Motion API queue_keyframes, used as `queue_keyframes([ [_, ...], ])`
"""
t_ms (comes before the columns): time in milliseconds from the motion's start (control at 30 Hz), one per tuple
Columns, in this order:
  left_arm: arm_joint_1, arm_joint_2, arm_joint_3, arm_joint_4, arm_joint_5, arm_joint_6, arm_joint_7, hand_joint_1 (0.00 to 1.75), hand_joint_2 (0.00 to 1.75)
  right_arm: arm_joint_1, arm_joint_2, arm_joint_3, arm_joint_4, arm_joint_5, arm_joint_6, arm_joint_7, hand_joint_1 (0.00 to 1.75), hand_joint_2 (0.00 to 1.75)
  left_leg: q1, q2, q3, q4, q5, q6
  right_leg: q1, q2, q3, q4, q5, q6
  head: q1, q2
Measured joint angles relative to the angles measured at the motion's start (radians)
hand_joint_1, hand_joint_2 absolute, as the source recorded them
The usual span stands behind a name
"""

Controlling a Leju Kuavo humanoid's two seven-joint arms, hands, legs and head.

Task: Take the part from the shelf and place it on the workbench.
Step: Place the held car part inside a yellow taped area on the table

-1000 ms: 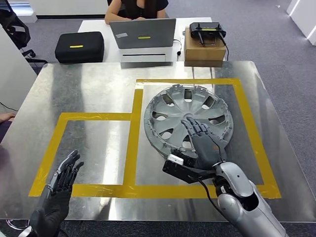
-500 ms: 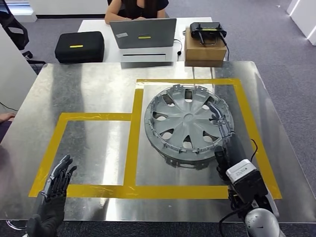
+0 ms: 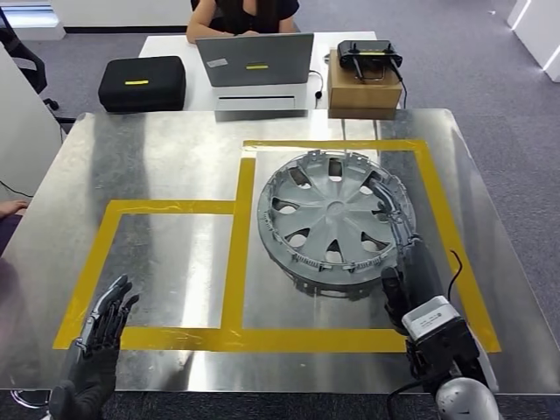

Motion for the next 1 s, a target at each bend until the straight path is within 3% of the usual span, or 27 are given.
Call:
queue_keyframes([
  [100, 0.003, 0.002, 0.000, 0.000, -0.003, 0.002, -0.002, 0.00, 0.00, 0.008, 0.000, 0.000, -0.001, 0.040, -0.005, -0.006, 0.00, 0.00, 0.000, 0.000, 0.002, -0.004, 0.006, 0.010, -0.002, 0.000, 0.003, -0.006, 0.004, 0.010, 0.000, 0.000],
  [167, 0.007, 0.003, -0.001, 0.000, -0.005, 0.004, -0.005, 0.00, 0.00, 0.015, 0.000, -0.001, -0.002, 0.049, -0.008, -0.013, 0.00, 0.00, 0.006, 0.004, 0.009, -0.020, 0.020, 0.021, -0.001, -0.001, -0.007, 0.011, -0.011, 0.017, 0.002, 0.000],
  [200, 0.008, 0.004, -0.001, 0.000, -0.005, 0.005, -0.006, 0.00, 0.00, 0.018, 0.000, -0.001, -0.002, 0.051, -0.008, -0.015, 0.00, 0.00, 0.010, 0.006, 0.013, -0.027, 0.027, 0.025, 0.000, -0.001, -0.024, 0.047, -0.034, 0.020, 0.004, 0.000],
  [267, 0.010, 0.005, -0.002, 0.001, -0.006, 0.005, -0.006, 0.00, 0.00, 0.022, -0.001, -0.002, -0.003, 0.057, -0.008, -0.013, 0.00, 0.00, 0.012, 0.010, 0.013, -0.030, 0.032, 0.029, -0.002, -0.002, -0.079, 0.171, -0.098, 0.025, 0.006, 0.000],
  [300, 0.010, 0.005, -0.002, 0.001, -0.007, 0.004, -0.005, 0.00, 0.00, 0.023, -0.001, -0.002, -0.003, 0.062, -0.008, -0.009, 0.00, 0.00, 0.012, 0.011, 0.012, -0.030, 0.032, 0.029, -0.003, -0.003, -0.105, 0.229, -0.119, 0.028, 0.006, 0.000],
  [333, 0.010, 0.005, -0.002, 0.002, -0.007, 0.004, -0.003, 0.00, 0.00, 0.024, -0.001, -0.002, -0.003, 0.067, -0.008, -0.005, 0.00, 0.00, 0.013, 0.012, 0.013, -0.029, 0.031, 0.028, -0.004, -0.004, -0.116, 0.258, -0.122, 0.030, 0.006, 0.000],
  [367, 0.009, 0.005, -0.002, 0.002, -0.008, 0.002, -0.001, 0.00, 0.00, 0.025, -0.001, -0.002, -0.003, 0.073, -0.007, -0.002, 0.00, 0.00, 0.014, 0.012, 0.013, -0.028, 0.030, 0.026, -0.005, -0.005, -0.110, 0.250, -0.106, 0.032, 0.006, 0.000],
  [467, 0.008, 0.005, -0.002, 0.002, -0.010, 0.000, 0.000, 0.00, 0.00, 0.025, -0.001, -0.002, -0.005, 0.089, -0.007, -0.003, 0.00, 0.00, 0.017, 0.010, 0.012, -0.016, 0.017, 0.010, -0.005, -0.010, -0.012, 0.076, -0.024, 0.033, 0.007, 0.000],
  [533, 0.007, 0.005, -0.003, 0.002, -0.014, -0.001, 0.000, 0.00, 0.00, 0.030, -0.001, -0.002, -0.010, 0.095, -0.007, -0.009, 0.00, 0.00, 0.014, 0.009, 0.006, -0.005, 0.009, -0.002, -0.003, -0.009, 0.025, 0.014, -0.020, 0.023, 0.006, 0.000],
  [633, 0.007, 0.006, -0.007, 0.002, -0.022, 0.007, -0.002, 0.00, 0.00, 0.049, -0.007, -0.008, -0.016, 0.099, -0.004, -0.028, 0.00, 0.00, 0.014, 0.009, 0.002, 0.006, 0.002, -0.014, -0.002, -0.008, 0.025, 0.008, -0.026, 0.000, 0.002, 0.000],
  [667, 0.006, 0.007, -0.011, 0.002, -0.025, 0.013, -0.002, 0.00, 0.00, 0.055, -0.010, -0.013, -0.019, 0.100, -0.002, -0.035, 0.00, 0.00, 0.015, 0.009, -0.004, 0.020, -0.013, -0.018, -0.003, -0.008, 0.023, 0.007, -0.025, -0.007, 0.001, 0.000],
  [733, 0.003, 0.011, -0.023, 0.002, -0.030, 0.032, -0.002, 0.00, 0.00, 0.069, -0.015, -0.026, -0.025, 0.100, 0.008, -0.048, 0.00, 0.00, 0.017, 0.010, -0.039, 0.106, -0.075, -0.026, -0.004, -0.012, 0.018, 0.004, -0.020, -0.019, -0.003, 0.000],
  [800, 0.001, 0.017, -0.036, 0.002, -0.031, 0.051, -0.001, 0.00, 0.00, 0.082, -0.019, -0.040, -0.029, 0.100, 0.024, -0.056, 0.00, 0.00, 0.018, 0.011, -0.092, 0.236, -0.140, -0.029, -0.002, -0.014, 0.008, 0.004, -0.013, -0.026, -0.005, 0.000],
  [833, 0.002, 0.020, -0.041, 0.003, -0.030, 0.059, -0.001, 0.00, 0.00, 0.088, -0.020, -0.045, -0.030, 0.101, 0.032, -0.058, 0.00, 0.00, 0.018, 0.011, -0.106, 0.276, -0.150, -0.029, 0.000, -0.015, 0.002, 0.004, -0.009, -0.028, -0.005, 0.000],
  [867, 0.002, 0.024, -0.045, 0.003, -0.030, 0.065, 0.000, 0.00, 0.00, 0.092, -0.021, -0.049, -0.031, 0.103, 0.039, -0.058, 0.00, 0.00, 0.018, 0.011, -0.104, 0.279, -0.139, -0.027, 0.001, -0.015, -0.004, 0.004, -0.005, -0.028, -0.005, 0.000],
  [900, 0.002, 0.027, -0.048, 0.003, -0.029, 0.069, 0.000, 0.00, 0.00, 0.094, -0.021, -0.051, -0.032, 0.105, 0.044, -0.056, 0.00, 0.00, 0.018, 0.011, -0.084, 0.244, -0.111, -0.024, 0.002, -0.014, -0.008, 0.004, 0.000, -0.027, -0.005, 0.000],
  [1000, 0.001, 0.032, -0.053, 0.003, -0.027, 0.074, 0.001, 0.00, 0.00, 0.094, -0.022, -0.053, -0.036, 0.109, 0.052, -0.049, 0.00, 0.00, 0.014, 0.010, 0.022, 0.041, -0.027, -0.012, 0.004, -0.012, -0.018, 0.004, 0.018, -0.015, -0.004, 0.000],
])
